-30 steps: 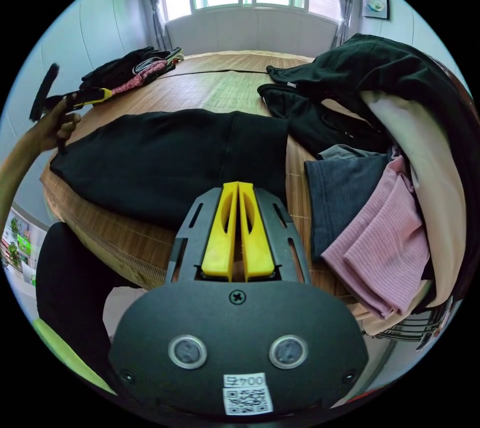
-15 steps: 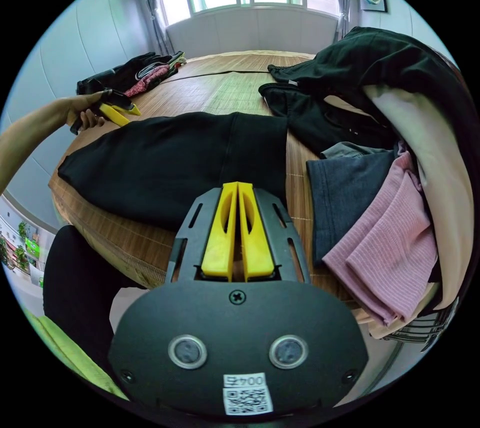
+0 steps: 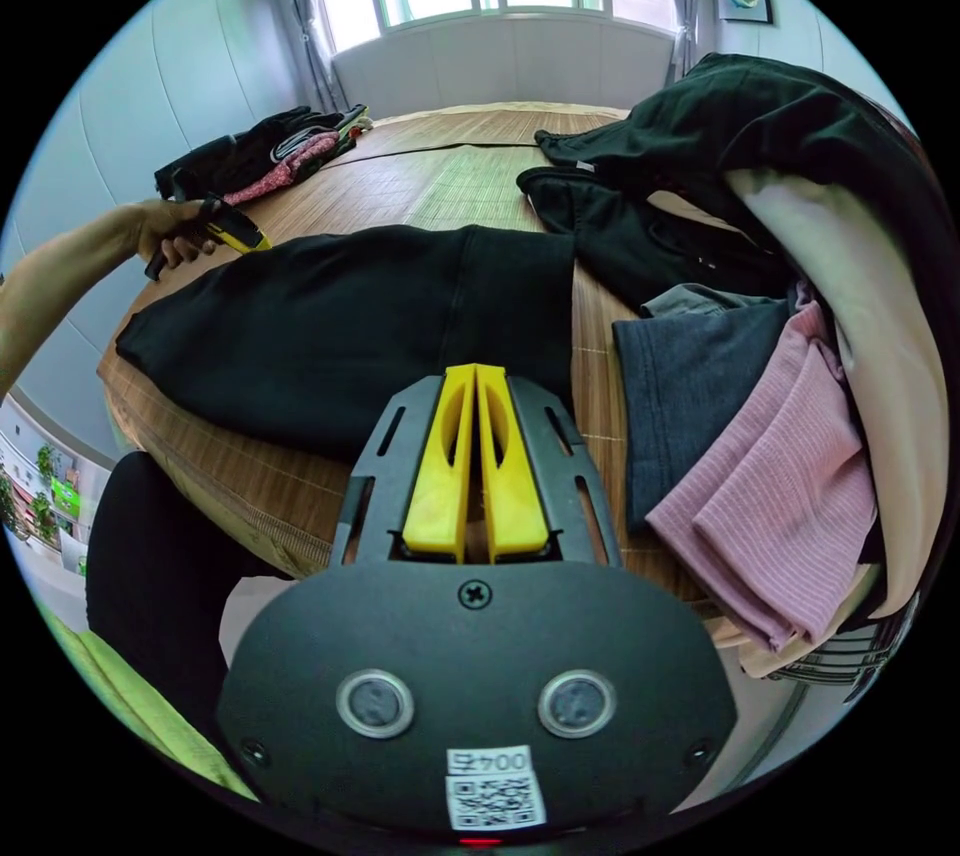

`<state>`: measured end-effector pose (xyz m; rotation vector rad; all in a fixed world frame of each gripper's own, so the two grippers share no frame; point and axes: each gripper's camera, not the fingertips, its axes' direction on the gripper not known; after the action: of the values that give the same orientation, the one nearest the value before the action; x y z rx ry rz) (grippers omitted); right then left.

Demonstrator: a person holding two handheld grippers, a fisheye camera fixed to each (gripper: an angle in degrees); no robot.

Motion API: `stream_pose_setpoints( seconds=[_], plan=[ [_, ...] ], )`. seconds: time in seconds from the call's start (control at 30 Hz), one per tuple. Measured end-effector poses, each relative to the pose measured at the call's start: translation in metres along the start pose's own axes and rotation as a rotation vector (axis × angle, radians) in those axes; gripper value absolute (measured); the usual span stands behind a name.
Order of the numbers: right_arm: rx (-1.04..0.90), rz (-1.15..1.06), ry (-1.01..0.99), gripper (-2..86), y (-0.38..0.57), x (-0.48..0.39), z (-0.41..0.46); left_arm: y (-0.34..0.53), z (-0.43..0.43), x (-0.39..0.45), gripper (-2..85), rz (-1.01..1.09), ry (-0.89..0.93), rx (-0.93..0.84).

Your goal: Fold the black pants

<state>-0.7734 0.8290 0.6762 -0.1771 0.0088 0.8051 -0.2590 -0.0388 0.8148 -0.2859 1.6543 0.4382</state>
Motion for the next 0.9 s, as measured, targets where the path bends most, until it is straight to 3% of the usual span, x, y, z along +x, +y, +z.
stream_pose_setpoints(
  seconds=[0.07,0.17,0.3,0.4,0.5,0.57,0.73,0.83,0.9],
  plan=[
    [0.001,-0.001,0.000,-0.8,0.001,0.002,0.000,0.005,0.006,0.015,4.3,0.092,-0.105,0.027],
    [0.000,0.003,-0.003,-0.8,0.002,0.005,-0.001,0.010,0.003,0.027,2.3,0.052,-0.170,0.124],
    [-0.005,0.008,-0.007,-0.8,0.004,0.010,-0.002,0.037,-0.002,-0.003,1.1,-0.261,-0.054,0.387],
    [-0.004,0.007,-0.004,-0.8,0.005,0.012,-0.003,0.068,-0.009,-0.011,0.8,-0.292,0.097,0.559],
    [-0.001,0.008,-0.002,-0.8,0.006,0.013,-0.003,0.117,-0.023,0.018,0.8,-0.167,0.079,0.770],
    [-0.001,0.009,-0.002,-0.8,0.006,0.014,-0.003,0.149,-0.015,0.046,0.8,-0.076,-0.003,0.784],
    [0.004,0.025,-0.002,-0.9,0.009,0.015,-0.004,0.206,0.048,0.115,0.9,0.086,-0.453,0.832],
    [0.011,0.027,0.000,-0.9,0.011,0.015,-0.004,0.170,0.089,0.114,0.9,0.076,-0.537,0.563],
    [0.015,0.026,0.004,-0.8,0.012,0.014,-0.004,0.160,0.085,0.114,0.8,0.030,-0.512,0.533]
  ],
)
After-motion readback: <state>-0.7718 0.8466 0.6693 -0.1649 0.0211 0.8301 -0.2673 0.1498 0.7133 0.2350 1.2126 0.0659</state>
